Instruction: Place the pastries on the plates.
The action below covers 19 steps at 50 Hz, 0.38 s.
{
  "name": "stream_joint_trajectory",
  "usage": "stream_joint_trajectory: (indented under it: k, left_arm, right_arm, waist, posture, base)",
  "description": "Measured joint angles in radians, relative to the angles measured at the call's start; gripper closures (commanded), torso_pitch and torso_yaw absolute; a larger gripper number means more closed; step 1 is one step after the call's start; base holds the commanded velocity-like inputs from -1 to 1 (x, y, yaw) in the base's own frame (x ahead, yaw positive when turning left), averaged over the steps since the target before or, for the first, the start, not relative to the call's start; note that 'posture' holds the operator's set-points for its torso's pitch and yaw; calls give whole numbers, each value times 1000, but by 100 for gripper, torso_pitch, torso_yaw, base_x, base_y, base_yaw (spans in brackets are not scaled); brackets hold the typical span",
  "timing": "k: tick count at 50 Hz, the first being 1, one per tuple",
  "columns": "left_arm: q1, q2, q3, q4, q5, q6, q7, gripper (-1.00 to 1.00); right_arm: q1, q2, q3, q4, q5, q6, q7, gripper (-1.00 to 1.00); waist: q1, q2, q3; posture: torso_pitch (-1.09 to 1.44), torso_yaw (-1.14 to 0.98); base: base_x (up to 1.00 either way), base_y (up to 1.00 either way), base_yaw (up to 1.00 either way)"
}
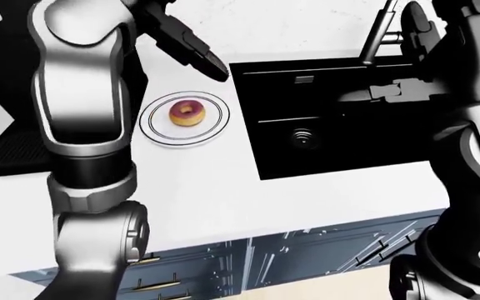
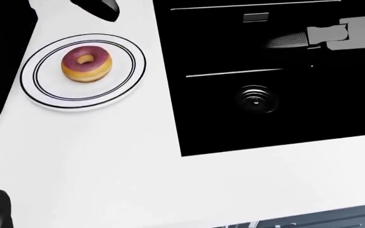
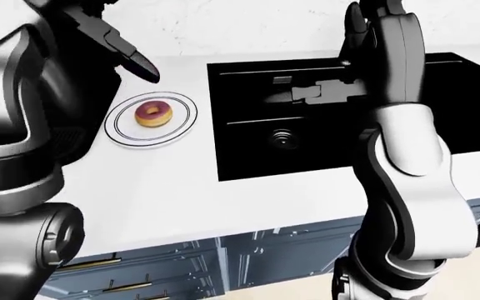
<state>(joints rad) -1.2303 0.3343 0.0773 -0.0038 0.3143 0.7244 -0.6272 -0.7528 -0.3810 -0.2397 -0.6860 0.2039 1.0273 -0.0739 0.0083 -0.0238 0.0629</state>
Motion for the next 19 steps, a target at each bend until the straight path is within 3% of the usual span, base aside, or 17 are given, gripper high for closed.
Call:
stream_joint_trajectory:
  k: [9, 19]
  left_arm:
    - [79, 87, 34, -291, 4, 233, -75, -100]
    - [149, 179, 87, -514, -25, 423, -77, -100]
  right_arm:
    - [-12, -17, -19, -9, 9, 11, -6, -100]
    - [-15, -34, -33, -18, 30, 22, -15, -100]
  waist:
    - [-1, 1, 5]
    - [0, 2, 9]
  posture:
    - [0, 0]
    - [0, 0]
  base:
    - [0, 0, 0]
    - [0, 0, 0]
